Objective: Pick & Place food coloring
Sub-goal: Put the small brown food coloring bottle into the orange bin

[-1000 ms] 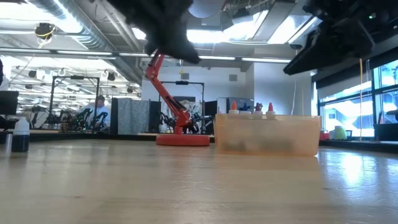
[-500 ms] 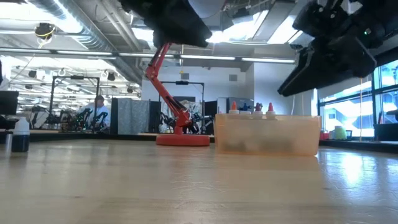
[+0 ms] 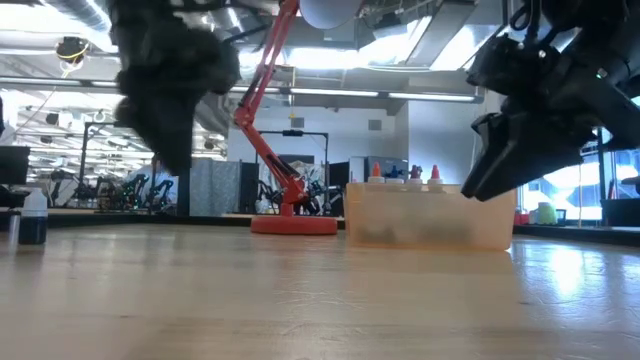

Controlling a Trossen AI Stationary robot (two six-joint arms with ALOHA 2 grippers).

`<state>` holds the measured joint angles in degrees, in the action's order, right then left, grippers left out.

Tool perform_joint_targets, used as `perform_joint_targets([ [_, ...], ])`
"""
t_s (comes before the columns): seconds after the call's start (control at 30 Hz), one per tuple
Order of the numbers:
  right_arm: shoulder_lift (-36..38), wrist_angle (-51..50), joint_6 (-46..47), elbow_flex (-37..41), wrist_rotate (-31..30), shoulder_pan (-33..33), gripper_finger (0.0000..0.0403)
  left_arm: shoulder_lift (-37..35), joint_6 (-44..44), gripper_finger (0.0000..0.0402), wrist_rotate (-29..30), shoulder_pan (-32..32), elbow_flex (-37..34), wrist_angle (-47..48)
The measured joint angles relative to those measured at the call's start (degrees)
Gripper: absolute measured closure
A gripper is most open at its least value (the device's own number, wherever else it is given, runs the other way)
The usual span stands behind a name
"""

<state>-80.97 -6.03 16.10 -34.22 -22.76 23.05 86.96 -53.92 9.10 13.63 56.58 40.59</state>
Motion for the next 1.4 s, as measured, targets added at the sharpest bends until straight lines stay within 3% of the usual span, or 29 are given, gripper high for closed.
perform_joint_targets([
  [0.13, 0.0, 0.8, 1.7, -0.1, 1.8, 0.0, 0.0248, 0.0, -5.3, 0.0264, 1.7, 0.3, 0.0, 6.9],
  [0.33, 0.0, 1.7, 4.4, -0.1, 7.3, 0.0, 0.0248, 0.0, -11.1, 0.0264, -1.7, 0.6, 0.0, 12.8],
  [0.63, 0.0, 2.2, 4.6, -0.1, 7.5, 0.0, 0.0248, 0.0, -13.3, 0.0265, -1.7, 3.9, 0.0, 13.7],
  [0.87, 0.0, 2.2, 4.5, -0.1, 7.5, 0.0, 0.0248, 0.0, -24.0, 0.0264, -2.8, 5.4, 0.0, 20.6],
  [1.4, 0.0, 2.1, 4.5, -0.1, 7.4, 0.0, 0.0248, 0.0, -30.0, 0.0269, -5.9, 6.5, -5.9, 18.8],
])
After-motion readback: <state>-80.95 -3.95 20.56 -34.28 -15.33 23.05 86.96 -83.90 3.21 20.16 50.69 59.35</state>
